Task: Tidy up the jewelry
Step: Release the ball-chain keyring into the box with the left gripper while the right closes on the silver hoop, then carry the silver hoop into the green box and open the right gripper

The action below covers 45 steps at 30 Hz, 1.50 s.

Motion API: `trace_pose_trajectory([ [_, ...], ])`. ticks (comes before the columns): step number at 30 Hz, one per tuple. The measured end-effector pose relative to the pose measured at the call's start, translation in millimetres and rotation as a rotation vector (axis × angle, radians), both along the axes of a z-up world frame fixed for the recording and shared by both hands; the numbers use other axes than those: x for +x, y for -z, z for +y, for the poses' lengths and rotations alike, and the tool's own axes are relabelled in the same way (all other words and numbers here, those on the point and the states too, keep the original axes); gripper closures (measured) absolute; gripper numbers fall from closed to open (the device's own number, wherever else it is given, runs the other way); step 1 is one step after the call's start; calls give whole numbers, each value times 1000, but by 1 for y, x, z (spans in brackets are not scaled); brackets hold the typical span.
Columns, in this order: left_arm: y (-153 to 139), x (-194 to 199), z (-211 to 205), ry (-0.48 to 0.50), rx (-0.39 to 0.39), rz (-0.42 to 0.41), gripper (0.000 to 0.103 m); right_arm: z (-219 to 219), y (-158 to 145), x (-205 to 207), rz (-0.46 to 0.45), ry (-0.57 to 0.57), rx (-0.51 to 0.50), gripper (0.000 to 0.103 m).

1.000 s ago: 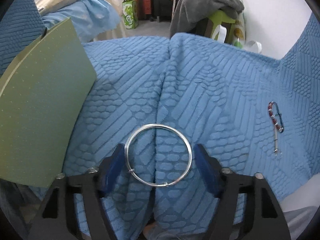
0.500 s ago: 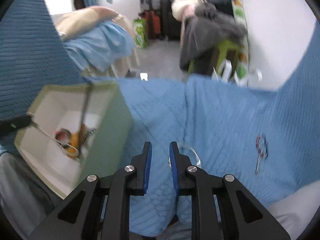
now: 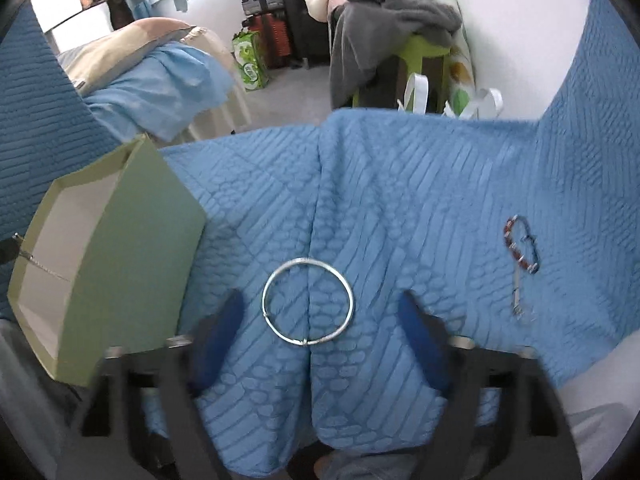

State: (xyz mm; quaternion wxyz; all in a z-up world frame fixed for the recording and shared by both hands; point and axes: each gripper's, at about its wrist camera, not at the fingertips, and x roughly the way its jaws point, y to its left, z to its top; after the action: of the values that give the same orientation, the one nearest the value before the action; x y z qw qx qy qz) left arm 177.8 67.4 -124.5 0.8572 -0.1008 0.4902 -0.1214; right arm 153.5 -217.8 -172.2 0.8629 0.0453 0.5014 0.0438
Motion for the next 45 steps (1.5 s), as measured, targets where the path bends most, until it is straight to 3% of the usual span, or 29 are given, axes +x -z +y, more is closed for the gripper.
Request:
trace_pose_trajectory([
  [7,2,-3,-1,5,5,-2,96,29,29,9,7,-81,-77,22],
  [15,6,-3,-1,4,-6,7,96,12,42,13,2,-20,-109,24],
  [17,7,-3,-2,3,-10,8,96,14,41,13,-8,-34,-116,29],
  [18,7,-3,-2,5,-12,7,96,17,40,12,-11,-47,-124,37],
  [22,7,-4,-3,11,-10,7,96,20,39,11,7,-58,-131,38],
  [38,0,-8,-3,15,-15,-3,96,18,-2,-25,45,-39,-39,38],
  [45,-8,-10,-6,18,-12,-10,96,24,-35,-24,-8,-42,-36,38],
])
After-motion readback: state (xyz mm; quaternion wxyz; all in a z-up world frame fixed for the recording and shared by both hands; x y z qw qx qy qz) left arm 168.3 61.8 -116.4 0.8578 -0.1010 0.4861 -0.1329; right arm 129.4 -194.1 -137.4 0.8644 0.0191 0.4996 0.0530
